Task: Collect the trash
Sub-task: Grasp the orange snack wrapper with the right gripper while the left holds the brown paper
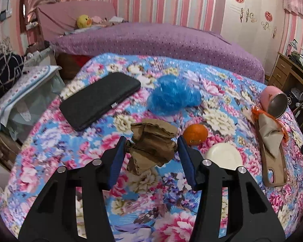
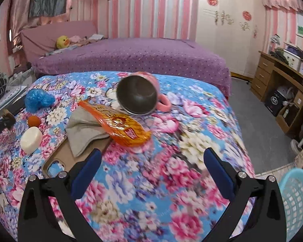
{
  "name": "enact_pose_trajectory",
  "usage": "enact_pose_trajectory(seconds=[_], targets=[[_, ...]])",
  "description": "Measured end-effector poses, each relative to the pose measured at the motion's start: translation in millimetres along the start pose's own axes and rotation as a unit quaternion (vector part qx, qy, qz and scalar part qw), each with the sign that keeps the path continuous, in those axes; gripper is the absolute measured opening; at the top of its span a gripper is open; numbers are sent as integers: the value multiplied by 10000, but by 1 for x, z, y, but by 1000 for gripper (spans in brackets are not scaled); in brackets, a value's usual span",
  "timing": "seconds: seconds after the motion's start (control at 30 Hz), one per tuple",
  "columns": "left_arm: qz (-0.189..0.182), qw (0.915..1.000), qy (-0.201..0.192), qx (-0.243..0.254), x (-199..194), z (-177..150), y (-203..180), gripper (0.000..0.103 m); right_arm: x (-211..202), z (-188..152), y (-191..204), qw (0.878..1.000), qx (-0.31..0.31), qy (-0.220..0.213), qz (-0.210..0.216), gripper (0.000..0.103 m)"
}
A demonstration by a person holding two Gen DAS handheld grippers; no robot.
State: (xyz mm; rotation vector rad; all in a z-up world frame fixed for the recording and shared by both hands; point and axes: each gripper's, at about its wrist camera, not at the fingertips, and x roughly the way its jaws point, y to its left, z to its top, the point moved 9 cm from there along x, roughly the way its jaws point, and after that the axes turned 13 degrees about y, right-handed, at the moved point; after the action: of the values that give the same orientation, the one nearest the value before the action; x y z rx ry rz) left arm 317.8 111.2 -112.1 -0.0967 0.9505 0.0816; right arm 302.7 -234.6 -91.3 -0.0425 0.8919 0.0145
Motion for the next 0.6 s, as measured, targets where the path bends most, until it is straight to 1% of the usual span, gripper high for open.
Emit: enact_pose_trajectory(seconds=[0.07, 0.2, 0.27, 0.3, 0.4, 0.43, 0.47, 0.5, 0.57, 0.6], targets=[[51, 9999, -102, -3, -6, 2, 2, 51, 8, 10, 8, 9999, -124, 4, -56, 98], [35, 9998, -199, -48, -14, 6, 4, 51, 20, 26, 30, 9993, -368, 44, 34, 96], [-6, 9997, -213, -94, -15, 8, 5, 51, 27, 31, 41, 9984, -554, 69, -56, 83], [-22, 9997, -208, -100, -15, 8, 4, 51, 32, 33, 45, 9977, -659, 141, -89, 80], [-9, 9997, -218, -63, -15, 8, 3, 51, 48, 34, 51, 9961, -787, 398, 10, 64], [-1, 9997, -227, -46, -15, 8, 3, 51, 51, 34, 50, 9957, -800, 460, 47, 52], [-1, 9997, -241, -41, -16, 8, 2, 51, 53, 34, 48, 9957, -776, 500, 74, 44], [-32, 9997, -247, -51, -17, 9, 2, 51, 53, 35, 45, 9961, -712, 497, 124, 43], [-91, 9996, -251, -51, -18, 10, 0, 51, 51, 36, 38, 9971, -556, 454, 269, 31], [-96, 9996, -269, -38, -19, 10, -2, 51, 49, 36, 35, 9974, -489, 423, 311, 29]])
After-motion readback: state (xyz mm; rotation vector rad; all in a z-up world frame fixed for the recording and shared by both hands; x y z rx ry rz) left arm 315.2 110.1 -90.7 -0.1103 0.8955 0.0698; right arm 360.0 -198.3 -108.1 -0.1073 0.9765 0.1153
